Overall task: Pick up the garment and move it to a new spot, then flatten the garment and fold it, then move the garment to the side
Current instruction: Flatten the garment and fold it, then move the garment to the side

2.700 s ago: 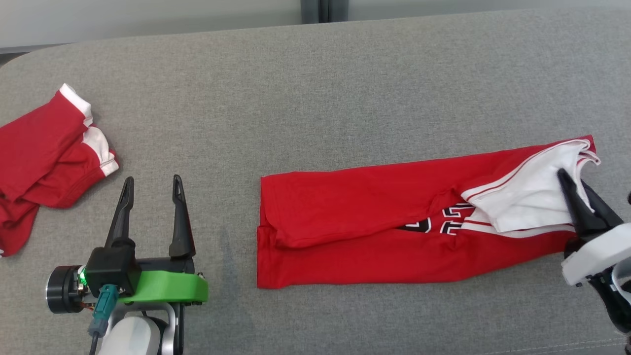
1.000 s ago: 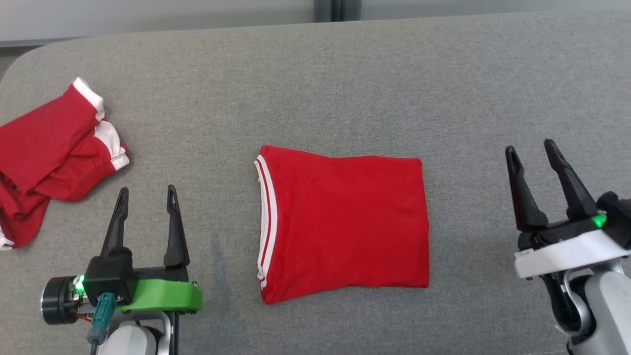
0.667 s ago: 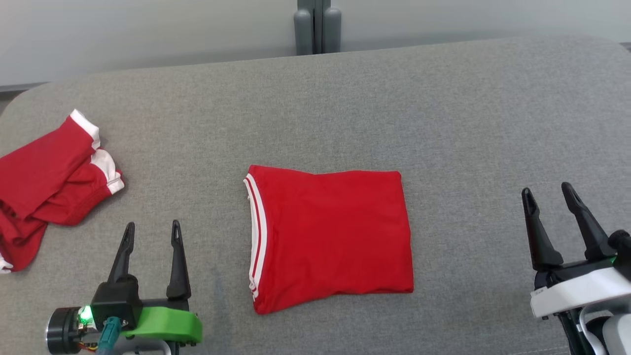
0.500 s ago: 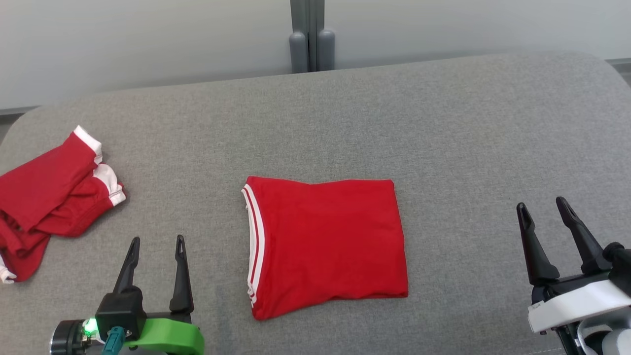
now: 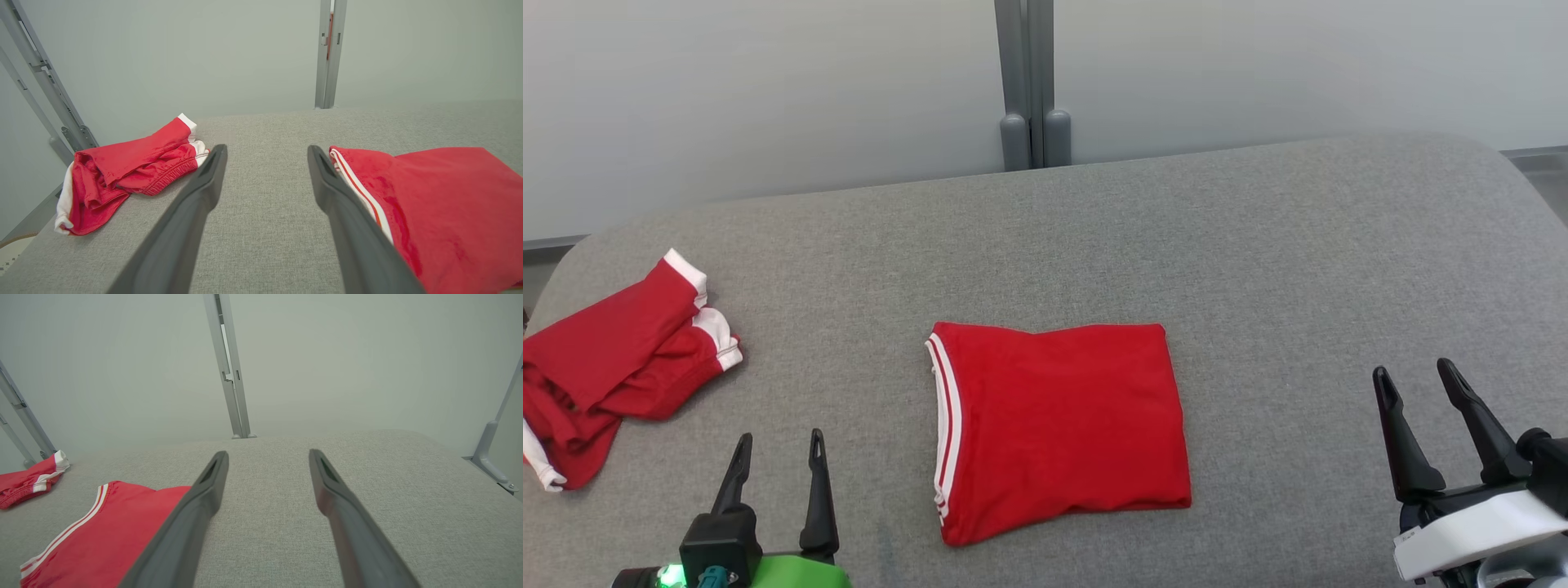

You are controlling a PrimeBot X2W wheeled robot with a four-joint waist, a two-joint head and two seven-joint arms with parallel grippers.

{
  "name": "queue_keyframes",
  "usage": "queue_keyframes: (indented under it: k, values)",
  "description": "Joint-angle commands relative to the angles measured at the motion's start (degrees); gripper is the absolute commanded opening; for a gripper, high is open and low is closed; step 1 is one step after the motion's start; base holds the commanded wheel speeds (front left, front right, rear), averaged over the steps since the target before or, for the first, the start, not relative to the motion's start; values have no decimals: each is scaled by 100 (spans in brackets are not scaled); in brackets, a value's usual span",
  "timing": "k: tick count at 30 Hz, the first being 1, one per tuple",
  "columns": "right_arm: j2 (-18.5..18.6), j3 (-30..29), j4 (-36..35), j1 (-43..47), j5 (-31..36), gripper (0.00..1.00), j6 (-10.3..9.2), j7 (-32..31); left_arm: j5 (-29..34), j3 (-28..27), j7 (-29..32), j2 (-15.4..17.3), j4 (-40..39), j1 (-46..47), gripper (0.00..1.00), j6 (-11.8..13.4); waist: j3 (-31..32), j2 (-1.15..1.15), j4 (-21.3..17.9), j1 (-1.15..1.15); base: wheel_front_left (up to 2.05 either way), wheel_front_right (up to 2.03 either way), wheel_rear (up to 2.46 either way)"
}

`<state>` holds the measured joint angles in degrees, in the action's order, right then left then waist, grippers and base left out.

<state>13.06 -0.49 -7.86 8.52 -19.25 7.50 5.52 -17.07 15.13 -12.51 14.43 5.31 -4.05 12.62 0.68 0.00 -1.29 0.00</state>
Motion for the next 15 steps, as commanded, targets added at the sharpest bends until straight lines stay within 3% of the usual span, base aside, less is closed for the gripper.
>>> queue_keyframes:
  k: [1,15]
  values:
    - [12,-25,-31,50,10,100,-3,-14,-8,-17,7,49,-28,-67,100,26,-1,0,2,0,0,0,0]
    - [-38,-101,-23,88,9,100,-3,-30,-54,-11,-34,88,-29,-21,100,53,-16,0,49,0,0,0,0]
